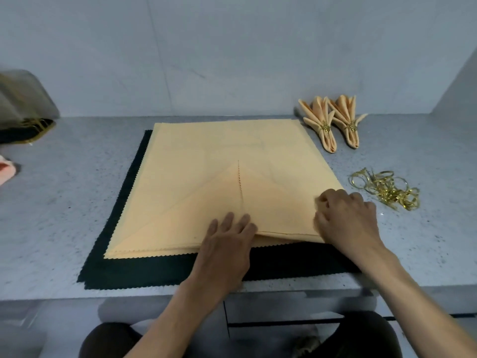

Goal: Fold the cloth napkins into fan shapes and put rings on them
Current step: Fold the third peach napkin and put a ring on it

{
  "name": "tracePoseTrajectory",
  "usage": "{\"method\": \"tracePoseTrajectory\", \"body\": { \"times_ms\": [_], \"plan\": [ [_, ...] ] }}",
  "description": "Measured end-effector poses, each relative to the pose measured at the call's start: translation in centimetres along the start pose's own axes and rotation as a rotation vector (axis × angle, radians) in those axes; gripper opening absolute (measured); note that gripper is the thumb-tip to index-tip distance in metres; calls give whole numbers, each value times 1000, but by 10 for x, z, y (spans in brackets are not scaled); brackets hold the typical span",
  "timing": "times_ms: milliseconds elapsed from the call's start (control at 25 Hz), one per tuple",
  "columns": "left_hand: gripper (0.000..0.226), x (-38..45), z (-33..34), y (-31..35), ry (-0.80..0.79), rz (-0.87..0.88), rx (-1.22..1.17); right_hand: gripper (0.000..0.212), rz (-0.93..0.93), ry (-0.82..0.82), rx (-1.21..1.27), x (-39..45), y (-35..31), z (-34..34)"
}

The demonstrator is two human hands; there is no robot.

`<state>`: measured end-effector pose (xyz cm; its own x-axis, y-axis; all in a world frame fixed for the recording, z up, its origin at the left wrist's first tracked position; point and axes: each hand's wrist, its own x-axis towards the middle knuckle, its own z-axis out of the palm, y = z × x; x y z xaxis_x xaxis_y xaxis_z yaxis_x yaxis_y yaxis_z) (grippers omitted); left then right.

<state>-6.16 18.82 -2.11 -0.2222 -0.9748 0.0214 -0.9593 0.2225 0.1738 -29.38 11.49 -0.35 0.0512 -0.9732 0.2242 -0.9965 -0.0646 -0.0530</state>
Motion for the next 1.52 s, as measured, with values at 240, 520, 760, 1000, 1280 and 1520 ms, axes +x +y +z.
{"method": "tracePoseTrajectory", "body": {
  "times_ms": [240, 520, 760, 1000, 1280, 1520],
  "plan": [
    [45, 5, -3, 37, 27, 9, 43, 12, -229, -168, 808, 10, -55, -17],
    [15, 5, -26, -6, 113, -39, -795, 10, -250, -306, 839, -10, -78, 12],
    [29, 11, -58, -104, 149, -172, -764, 7, -382, -201, 652, -21, -83, 24],
    [57, 8, -49, -168, -131, 137, -638, 12, -524, -75, 587, -28, -82, 28],
    [37, 19, -63, -176, -357, 135, -753, 16, -509, -134, 581, -29, -82, 25],
    [42, 47, -54, -130, -143, -276, -946, 36, -232, -384, 878, -25, -88, -1]
  ]
}}
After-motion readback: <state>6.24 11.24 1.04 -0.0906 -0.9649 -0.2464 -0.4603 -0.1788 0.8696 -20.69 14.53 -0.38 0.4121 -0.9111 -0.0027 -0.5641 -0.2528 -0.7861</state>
